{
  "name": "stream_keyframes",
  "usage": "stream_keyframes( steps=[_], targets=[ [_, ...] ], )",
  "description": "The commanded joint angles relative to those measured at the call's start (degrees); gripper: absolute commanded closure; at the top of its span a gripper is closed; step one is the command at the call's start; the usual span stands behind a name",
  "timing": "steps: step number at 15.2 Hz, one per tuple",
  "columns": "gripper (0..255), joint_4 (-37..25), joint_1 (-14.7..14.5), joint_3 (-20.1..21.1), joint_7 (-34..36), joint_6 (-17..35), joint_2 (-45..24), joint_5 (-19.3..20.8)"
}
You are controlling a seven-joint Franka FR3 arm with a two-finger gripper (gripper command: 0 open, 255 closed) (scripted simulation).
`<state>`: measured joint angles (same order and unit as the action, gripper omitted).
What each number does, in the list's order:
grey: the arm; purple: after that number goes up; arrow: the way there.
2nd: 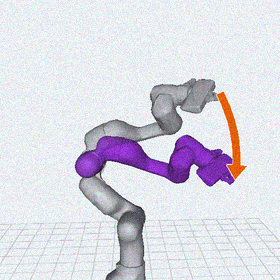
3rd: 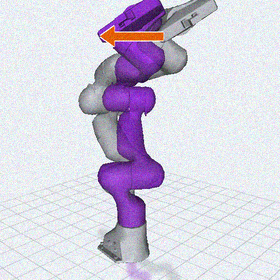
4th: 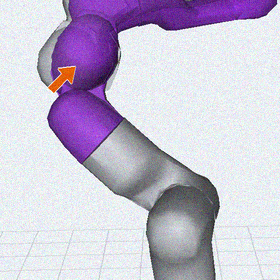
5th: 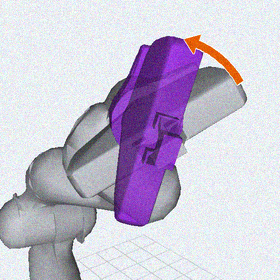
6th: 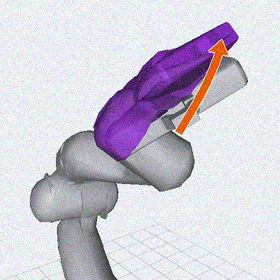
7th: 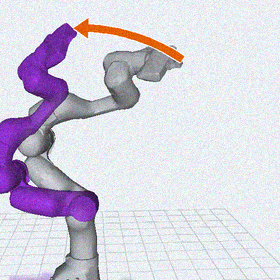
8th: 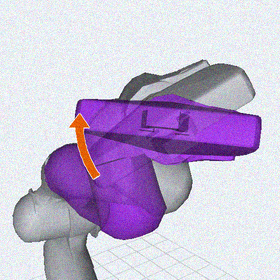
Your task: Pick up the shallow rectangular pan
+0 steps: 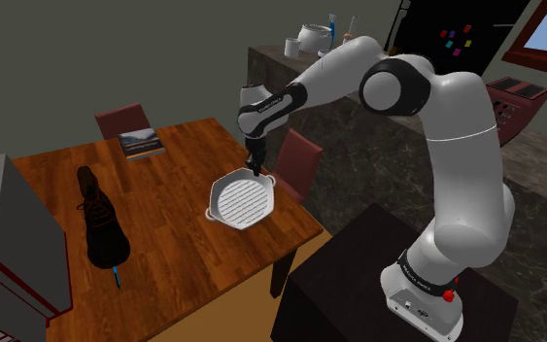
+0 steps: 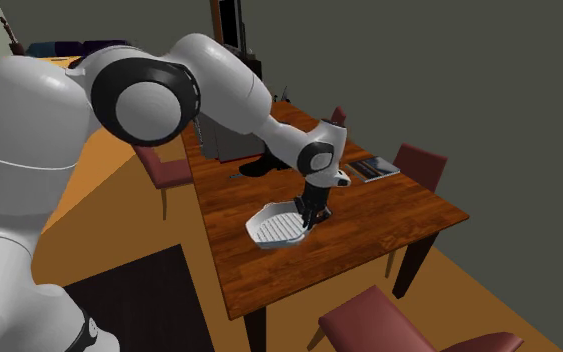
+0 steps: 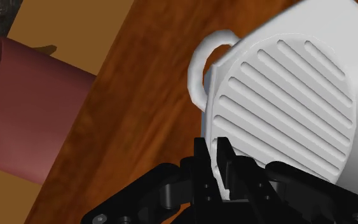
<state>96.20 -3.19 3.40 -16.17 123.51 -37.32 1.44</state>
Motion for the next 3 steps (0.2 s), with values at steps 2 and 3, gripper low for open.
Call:
stream_keyframes(
  steps=[2,3],
  targets=[
    [255,-0.17,0.08,0.02,-0.08,-1.19,1.03,-0.04],
    [255,-0.18,0.08,0.02,-0.08,-1.20,1.02,-0.04]
  ],
)
